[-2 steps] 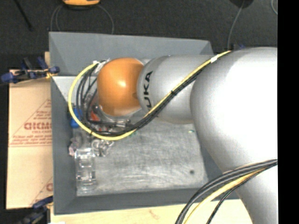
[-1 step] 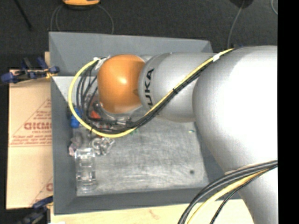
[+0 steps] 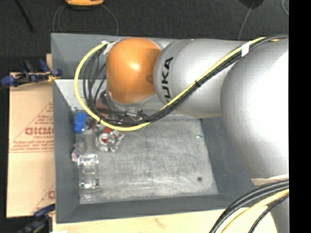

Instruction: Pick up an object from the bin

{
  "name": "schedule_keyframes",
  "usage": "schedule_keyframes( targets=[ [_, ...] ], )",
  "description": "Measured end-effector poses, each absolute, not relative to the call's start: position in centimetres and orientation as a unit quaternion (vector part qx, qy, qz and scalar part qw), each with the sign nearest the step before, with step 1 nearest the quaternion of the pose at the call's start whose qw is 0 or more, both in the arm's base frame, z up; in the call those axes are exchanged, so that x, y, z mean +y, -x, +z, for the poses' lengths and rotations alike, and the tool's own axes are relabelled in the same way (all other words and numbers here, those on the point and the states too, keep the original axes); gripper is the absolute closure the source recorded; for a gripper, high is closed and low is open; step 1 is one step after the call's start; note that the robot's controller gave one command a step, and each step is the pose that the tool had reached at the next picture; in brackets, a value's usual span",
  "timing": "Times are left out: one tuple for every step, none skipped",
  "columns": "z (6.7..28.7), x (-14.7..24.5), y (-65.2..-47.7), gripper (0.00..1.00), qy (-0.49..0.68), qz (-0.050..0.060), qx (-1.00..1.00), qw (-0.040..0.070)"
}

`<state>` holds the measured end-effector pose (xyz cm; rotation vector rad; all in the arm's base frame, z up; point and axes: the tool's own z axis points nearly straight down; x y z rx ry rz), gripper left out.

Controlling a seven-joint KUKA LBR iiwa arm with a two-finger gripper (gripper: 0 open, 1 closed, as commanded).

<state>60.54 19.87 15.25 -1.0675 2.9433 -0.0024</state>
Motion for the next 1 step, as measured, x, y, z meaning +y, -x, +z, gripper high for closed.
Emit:
schedule_keyframes(
  targets=[
    [16.74, 19.80, -60.74, 1.00, 0.338, 0.000, 0.941, 0.004]
  ],
)
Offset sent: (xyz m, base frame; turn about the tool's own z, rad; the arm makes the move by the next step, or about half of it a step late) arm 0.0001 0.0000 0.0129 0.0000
